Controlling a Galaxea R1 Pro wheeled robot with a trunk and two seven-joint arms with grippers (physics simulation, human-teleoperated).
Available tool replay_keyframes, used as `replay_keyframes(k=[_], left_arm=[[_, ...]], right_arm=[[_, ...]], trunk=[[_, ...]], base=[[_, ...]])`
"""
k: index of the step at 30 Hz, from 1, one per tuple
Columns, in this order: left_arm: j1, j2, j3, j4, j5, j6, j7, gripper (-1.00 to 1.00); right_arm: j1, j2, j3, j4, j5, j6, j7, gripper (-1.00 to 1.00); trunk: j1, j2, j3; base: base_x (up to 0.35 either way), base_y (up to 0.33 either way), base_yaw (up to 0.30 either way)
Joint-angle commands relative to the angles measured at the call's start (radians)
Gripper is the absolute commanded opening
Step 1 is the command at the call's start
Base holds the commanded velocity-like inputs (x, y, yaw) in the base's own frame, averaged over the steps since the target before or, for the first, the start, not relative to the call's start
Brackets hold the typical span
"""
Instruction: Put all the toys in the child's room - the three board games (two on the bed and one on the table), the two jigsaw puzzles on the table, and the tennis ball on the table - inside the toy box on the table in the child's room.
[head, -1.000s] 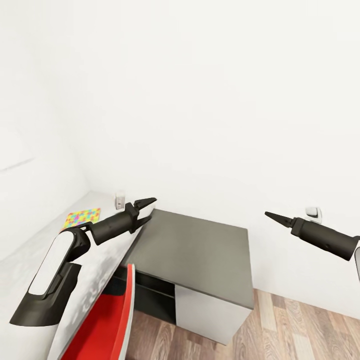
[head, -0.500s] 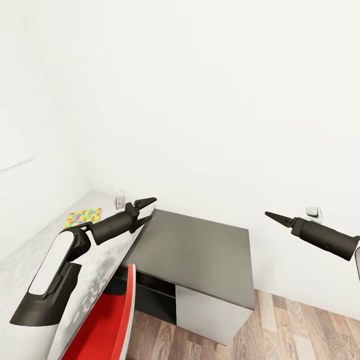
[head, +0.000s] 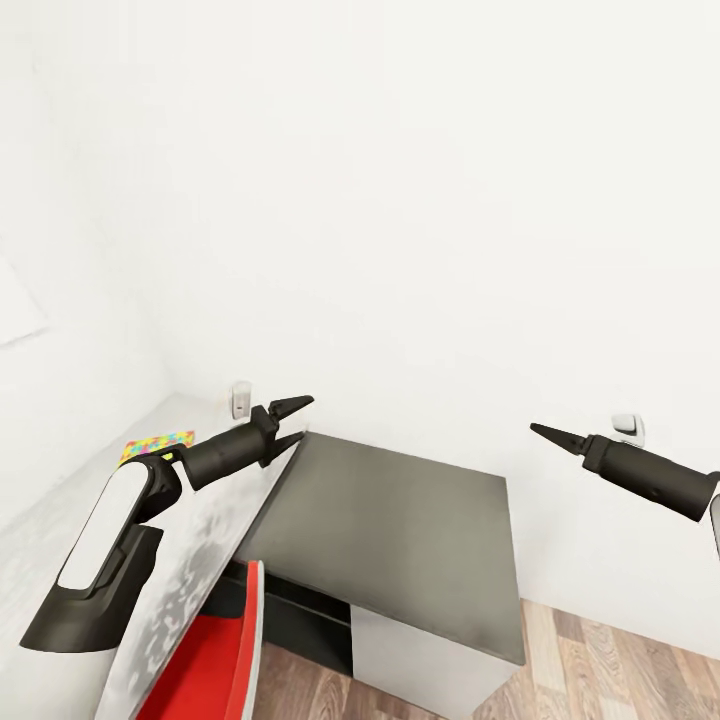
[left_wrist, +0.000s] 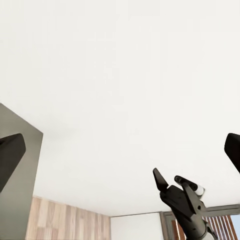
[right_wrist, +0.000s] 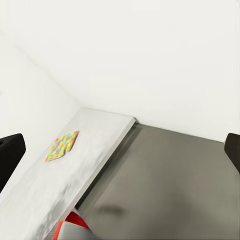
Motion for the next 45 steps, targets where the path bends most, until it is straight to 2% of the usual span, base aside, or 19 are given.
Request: replay_keyframes(k=[1, 10, 22, 36, 45], left_arm=[[-0.001, 0.001, -0.001, -0.001, 0.011, 0.000, 0.010, 1.00], [-0.001, 0.001, -0.001, -0.001, 0.010, 0.000, 0.012, 1.00], [0.000, 0.002, 0.001, 0.000, 0.010, 0.000, 0.011, 1.00], [0.002, 0.002, 0.002, 0.002, 0.010, -0.002, 0.014, 1.00], [0.002, 0.003, 0.002, 0.002, 0.010, -0.003, 0.014, 1.00]], right_arm=[[-0.001, 0.000, -0.001, 0.000, 0.005, 0.004, 0.007, 1.00], [-0.001, 0.000, -0.002, 0.000, 0.004, 0.004, 0.007, 1.00], [-0.003, 0.003, -0.001, 0.000, 0.005, 0.004, 0.005, 1.00], [-0.003, 0.006, -0.003, 0.000, 0.006, 0.004, 0.004, 1.00], [-0.003, 0.006, -0.005, 0.001, 0.004, 0.004, -0.021, 1.00]], trunk=[[0.001, -0.002, -0.002], [0.001, -0.002, -0.002], [0.001, -0.002, 0.001], [0.001, -0.002, 0.001], [0.001, -0.002, 0.001]], base=[[0.123, 0.000, 0.000], [0.054, 0.000, 0.007], [0.007, 0.000, 0.147], [0.001, 0.000, 0.038], [0.000, 0.000, 0.086]])
